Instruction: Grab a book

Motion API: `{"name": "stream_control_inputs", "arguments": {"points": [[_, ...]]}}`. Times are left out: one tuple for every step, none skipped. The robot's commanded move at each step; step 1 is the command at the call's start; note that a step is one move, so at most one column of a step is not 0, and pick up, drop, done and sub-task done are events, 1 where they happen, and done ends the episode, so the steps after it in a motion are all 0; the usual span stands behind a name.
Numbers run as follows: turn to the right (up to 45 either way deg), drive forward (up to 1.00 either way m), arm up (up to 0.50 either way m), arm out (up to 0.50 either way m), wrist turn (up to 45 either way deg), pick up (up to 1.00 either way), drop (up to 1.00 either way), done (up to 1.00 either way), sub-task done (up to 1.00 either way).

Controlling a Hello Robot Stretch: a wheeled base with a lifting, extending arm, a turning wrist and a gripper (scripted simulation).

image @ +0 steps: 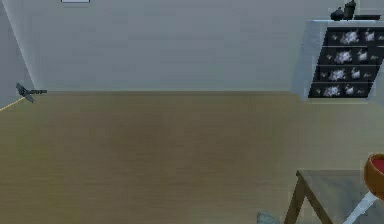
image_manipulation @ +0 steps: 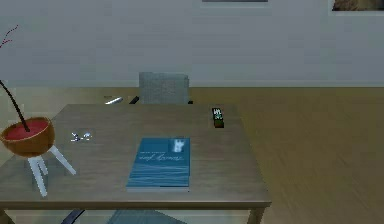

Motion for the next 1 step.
{"name": "stream_control_inputs", "arguments": {"points": [[0.0,0.0,0.5,0.0,0.0,0.0,0.0,0.0,0.0]]}}
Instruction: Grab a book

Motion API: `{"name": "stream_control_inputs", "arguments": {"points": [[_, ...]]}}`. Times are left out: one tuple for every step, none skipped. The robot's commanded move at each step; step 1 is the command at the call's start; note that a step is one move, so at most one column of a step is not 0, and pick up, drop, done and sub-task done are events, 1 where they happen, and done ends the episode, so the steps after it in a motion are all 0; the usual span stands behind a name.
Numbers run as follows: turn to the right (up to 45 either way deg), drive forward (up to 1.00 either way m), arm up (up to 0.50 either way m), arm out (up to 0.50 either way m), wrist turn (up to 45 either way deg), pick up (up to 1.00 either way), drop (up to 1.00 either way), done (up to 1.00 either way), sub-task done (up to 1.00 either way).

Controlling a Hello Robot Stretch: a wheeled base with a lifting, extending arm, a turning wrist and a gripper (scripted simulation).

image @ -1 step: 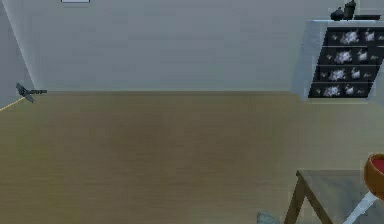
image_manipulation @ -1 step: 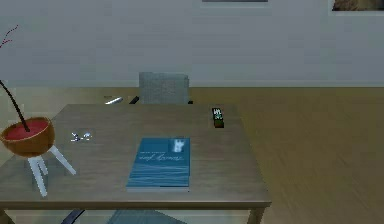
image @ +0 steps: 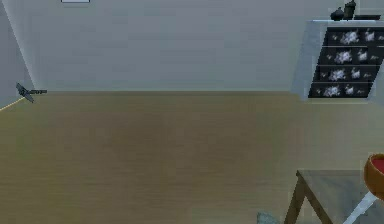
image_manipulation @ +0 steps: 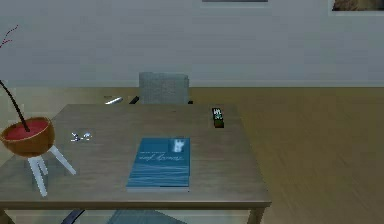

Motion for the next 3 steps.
{"name": "stream_control_inputs", "arguments": {"points": [[0.0,0.0,0.32,0.0,0.0,0.0,0.0,0.0,0.0],[0.0,0.0,0.0,0.22,0.0,0.0,0.0,0.0,0.0],[0.0,0.0,0.0,0.0,45.0,0.0,0.0,0.0,0.0]]}}
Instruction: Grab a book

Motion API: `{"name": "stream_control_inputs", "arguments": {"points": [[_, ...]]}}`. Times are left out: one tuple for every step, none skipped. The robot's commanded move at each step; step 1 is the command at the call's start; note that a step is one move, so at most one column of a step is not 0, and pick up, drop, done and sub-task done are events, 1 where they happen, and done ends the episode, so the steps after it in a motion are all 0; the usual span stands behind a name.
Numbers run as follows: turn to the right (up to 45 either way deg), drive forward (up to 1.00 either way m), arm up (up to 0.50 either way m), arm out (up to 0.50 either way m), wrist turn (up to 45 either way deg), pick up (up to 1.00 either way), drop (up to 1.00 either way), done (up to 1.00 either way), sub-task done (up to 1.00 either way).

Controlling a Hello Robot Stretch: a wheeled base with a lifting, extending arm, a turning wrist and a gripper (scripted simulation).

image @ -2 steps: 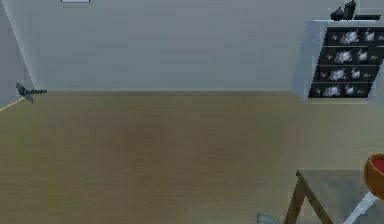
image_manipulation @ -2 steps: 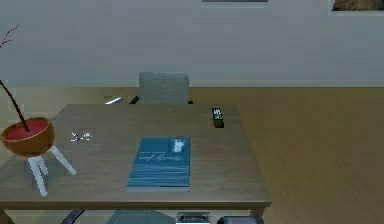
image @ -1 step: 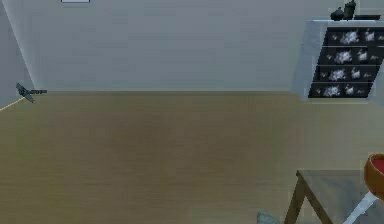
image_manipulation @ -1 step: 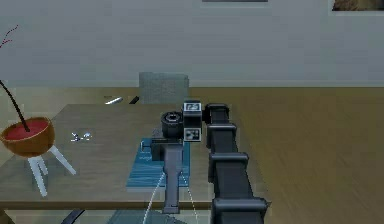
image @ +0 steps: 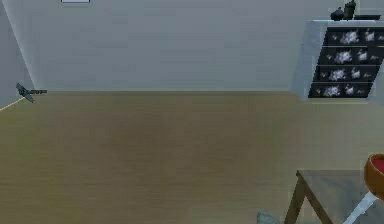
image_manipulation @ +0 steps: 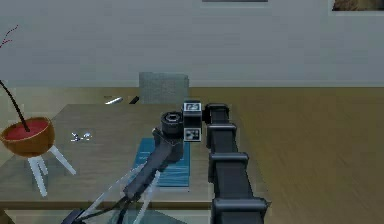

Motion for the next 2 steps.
{"name": "stream_control_inputs", "arguments": {"points": [[0.0,0.0,0.0,0.0,45.0,0.0,0.0,0.0,0.0],[0.0,0.0,0.0,0.0,45.0,0.0,0.0,0.0,0.0]]}}
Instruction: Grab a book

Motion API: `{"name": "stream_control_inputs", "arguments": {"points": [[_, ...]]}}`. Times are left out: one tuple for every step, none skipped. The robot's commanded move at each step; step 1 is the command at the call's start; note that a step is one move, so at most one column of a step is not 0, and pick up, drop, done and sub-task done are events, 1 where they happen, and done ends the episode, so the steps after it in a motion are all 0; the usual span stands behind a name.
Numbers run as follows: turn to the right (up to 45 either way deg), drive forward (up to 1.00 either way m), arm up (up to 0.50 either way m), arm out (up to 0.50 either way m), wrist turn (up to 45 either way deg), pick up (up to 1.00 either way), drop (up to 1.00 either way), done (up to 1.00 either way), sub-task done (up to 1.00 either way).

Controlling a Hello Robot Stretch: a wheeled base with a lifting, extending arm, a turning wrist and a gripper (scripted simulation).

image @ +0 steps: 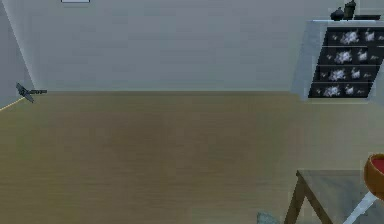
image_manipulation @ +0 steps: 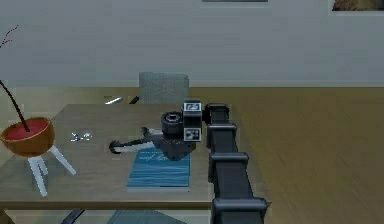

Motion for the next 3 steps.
{"name": "stream_control_inputs", "arguments": {"points": [[0.0,0.0,0.0,0.0,36.0,0.0,0.0,0.0,0.0],[0.0,0.0,-0.3,0.0,0.0,0.0,0.0,0.0,0.0],[0.0,0.0,0.0,0.0,0.0,1.0,0.0,0.0,0.0]]}}
